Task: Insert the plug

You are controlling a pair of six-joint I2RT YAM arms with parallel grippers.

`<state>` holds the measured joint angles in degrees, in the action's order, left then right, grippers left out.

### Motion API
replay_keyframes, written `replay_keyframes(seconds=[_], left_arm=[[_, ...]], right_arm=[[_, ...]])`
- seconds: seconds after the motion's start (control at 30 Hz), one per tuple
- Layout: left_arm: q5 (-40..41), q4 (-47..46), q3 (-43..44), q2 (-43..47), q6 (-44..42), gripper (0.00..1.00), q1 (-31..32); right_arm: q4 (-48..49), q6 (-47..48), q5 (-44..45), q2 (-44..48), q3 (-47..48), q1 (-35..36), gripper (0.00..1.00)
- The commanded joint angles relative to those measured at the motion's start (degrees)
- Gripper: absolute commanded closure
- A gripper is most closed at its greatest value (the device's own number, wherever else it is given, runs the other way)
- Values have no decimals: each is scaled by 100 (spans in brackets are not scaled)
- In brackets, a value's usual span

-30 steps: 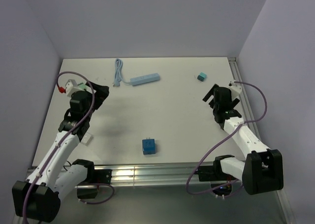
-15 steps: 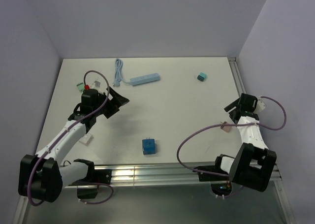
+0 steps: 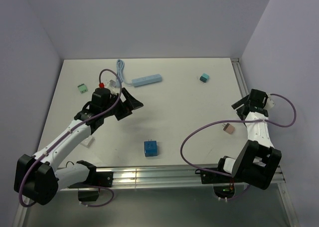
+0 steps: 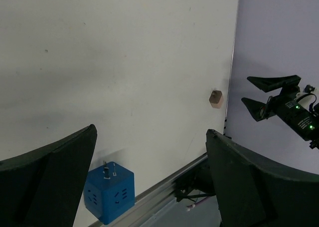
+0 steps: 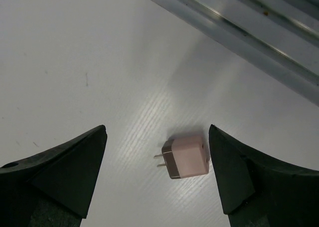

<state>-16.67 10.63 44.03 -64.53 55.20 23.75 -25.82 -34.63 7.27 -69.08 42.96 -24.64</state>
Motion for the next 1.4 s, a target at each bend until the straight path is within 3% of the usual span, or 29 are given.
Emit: replay_keyframes(seconds=[0.0, 0.23, 0.47, 0.97, 1.37], left_arm=[[67, 88, 325, 55, 122, 4, 235], [208, 343, 580, -235, 87, 3, 578], [243, 387, 607, -376, 61, 4, 666], [260, 334, 589, -323, 105, 4, 666], [287, 431, 589, -148, 35, 4, 666]], right_arm=[[-168, 167, 108, -44, 362, -32, 11], [-941, 176, 442, 52, 389, -32, 11], [-1004, 88, -120, -97, 117, 29, 12], [-1021, -35, 170, -888, 55, 654, 18], [-995, -26, 65, -1371, 116, 707, 36]])
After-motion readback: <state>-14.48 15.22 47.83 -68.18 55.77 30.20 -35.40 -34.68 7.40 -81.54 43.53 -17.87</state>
